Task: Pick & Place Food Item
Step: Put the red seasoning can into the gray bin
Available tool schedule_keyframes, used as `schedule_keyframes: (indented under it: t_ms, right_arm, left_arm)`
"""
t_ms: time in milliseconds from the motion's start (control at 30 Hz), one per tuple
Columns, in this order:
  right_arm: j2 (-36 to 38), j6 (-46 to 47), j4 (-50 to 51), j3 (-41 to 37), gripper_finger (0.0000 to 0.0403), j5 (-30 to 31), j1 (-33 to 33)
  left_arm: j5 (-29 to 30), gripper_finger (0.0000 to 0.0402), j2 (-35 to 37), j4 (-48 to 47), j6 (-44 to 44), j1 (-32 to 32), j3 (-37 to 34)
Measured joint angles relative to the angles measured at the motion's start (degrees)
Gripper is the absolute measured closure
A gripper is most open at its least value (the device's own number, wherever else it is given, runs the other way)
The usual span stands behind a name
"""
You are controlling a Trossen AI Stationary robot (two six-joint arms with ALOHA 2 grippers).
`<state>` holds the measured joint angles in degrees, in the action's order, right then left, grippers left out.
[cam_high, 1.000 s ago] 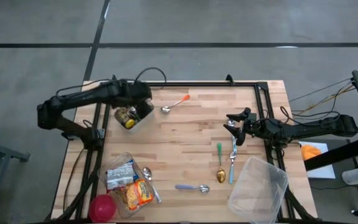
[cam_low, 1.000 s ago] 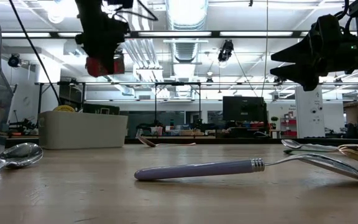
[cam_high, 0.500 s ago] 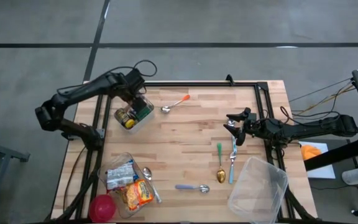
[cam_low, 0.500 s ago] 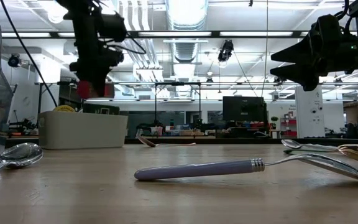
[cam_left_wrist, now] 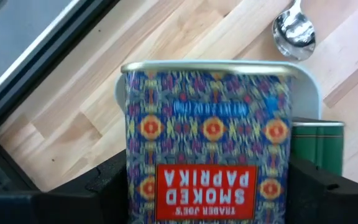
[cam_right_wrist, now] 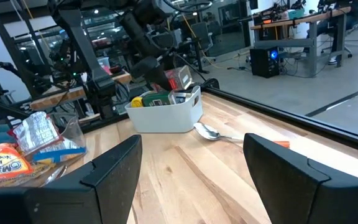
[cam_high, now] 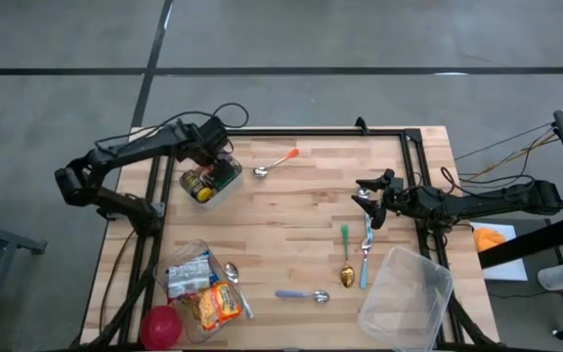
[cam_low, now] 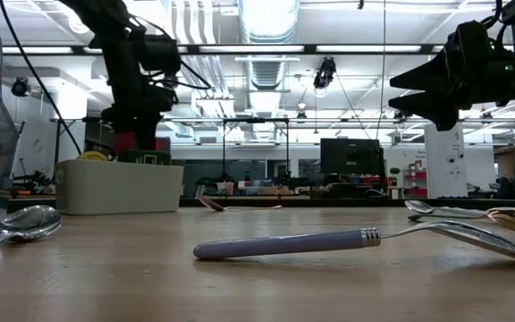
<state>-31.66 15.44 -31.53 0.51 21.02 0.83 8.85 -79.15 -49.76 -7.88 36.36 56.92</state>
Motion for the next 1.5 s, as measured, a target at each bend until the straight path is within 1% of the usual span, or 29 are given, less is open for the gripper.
schedule_keyframes:
  t_ms: [667,767,1067,1500]
  right_arm:
    - [0.0,0.0,0.0,0.0,0.0126,0.0,0.0]
    - [0.0,0.0,0.0,0.0,0.0126,0.0,0.0]
    - [0.0,0.0,0.0,0.0,0.0126,0.0,0.0]
    - [0.0,0.0,0.0,0.0,0.0126,0.0,0.0]
  left_arm:
    - [-2.0,0.0115,-0.1,-0.4,-1.2,0.0,-0.2]
    - [-2.0,0.0105,-0.1,-0.5,-1.4,0.0,-0.3]
    - [-2.5,0.0053,-0.1,-0.6,-1.7,0.0,-0.3]
    - [-3.0,0.0048,-0.1,-0.5,-1.7,0.0,-0.3]
